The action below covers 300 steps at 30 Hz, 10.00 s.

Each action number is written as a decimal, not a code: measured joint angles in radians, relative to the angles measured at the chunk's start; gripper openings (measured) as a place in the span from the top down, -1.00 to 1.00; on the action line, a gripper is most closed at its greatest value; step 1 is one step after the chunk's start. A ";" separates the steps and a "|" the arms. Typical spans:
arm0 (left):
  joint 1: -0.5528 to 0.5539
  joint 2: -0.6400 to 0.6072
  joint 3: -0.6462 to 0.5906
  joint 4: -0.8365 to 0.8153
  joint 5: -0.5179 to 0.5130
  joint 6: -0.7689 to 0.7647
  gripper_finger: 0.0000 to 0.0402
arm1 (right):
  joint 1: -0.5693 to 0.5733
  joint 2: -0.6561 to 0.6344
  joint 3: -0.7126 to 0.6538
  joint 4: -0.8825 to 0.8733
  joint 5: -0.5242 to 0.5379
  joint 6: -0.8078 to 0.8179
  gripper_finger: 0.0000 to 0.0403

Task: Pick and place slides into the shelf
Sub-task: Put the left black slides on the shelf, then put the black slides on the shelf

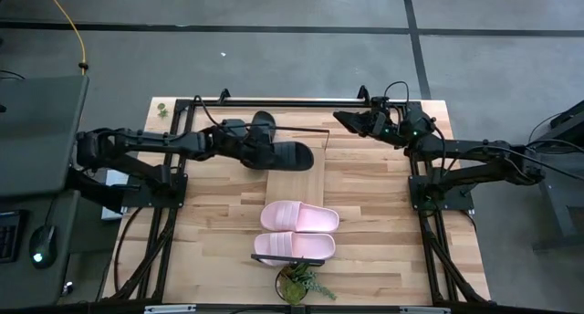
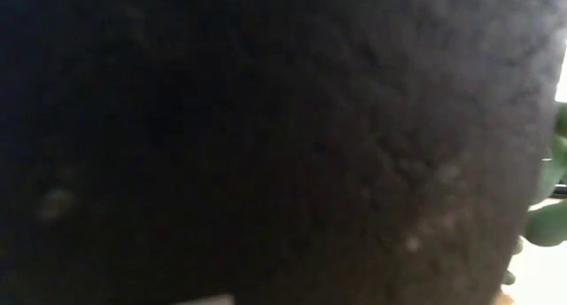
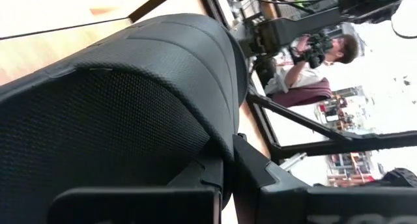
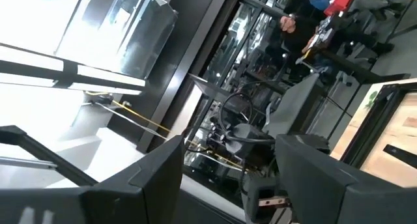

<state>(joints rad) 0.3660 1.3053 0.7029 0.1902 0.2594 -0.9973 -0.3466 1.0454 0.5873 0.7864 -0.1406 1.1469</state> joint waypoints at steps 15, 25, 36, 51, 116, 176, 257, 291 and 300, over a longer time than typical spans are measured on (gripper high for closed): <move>0.000 0.145 0.077 0.054 -0.029 0.004 1.00 | 0.000 0.000 0.000 -0.005 0.009 -0.002 -0.15; 0.000 0.253 0.186 0.045 -0.012 0.048 1.00 | 0.000 0.000 0.000 -0.010 0.009 0.004 -0.15; 0.000 0.285 0.195 -0.059 -0.048 0.091 1.00 | 0.000 0.000 0.000 -0.012 -0.021 0.027 -0.15; 0.000 0.284 0.195 -0.064 -0.077 0.113 1.00 | 0.000 0.000 0.000 -0.027 -0.028 0.027 -0.15; 0.002 0.387 0.195 0.087 -0.133 0.091 0.19 | 0.062 0.000 0.000 -0.119 0.028 -0.003 -0.15; 0.001 0.155 0.368 -0.657 -0.278 0.232 -0.10 | 0.061 0.000 0.000 -0.230 0.031 -0.003 -0.15; 0.256 0.106 -0.140 -0.084 -0.406 -0.604 -0.10 | 0.046 0.000 0.000 -0.379 -0.081 0.002 -0.15; 0.257 0.296 -0.140 0.171 -0.538 -0.711 -0.10 | 0.046 0.001 0.000 -0.384 -0.106 0.008 -0.15; 0.308 0.296 -0.139 0.206 -0.532 -0.711 -0.10 | 0.046 0.001 0.000 -0.387 -0.106 0.008 -0.15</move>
<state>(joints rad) 0.6740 1.6012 0.5636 0.3964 -0.2721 -1.7088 -0.3004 1.0462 0.5869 0.3996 -0.2466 1.1553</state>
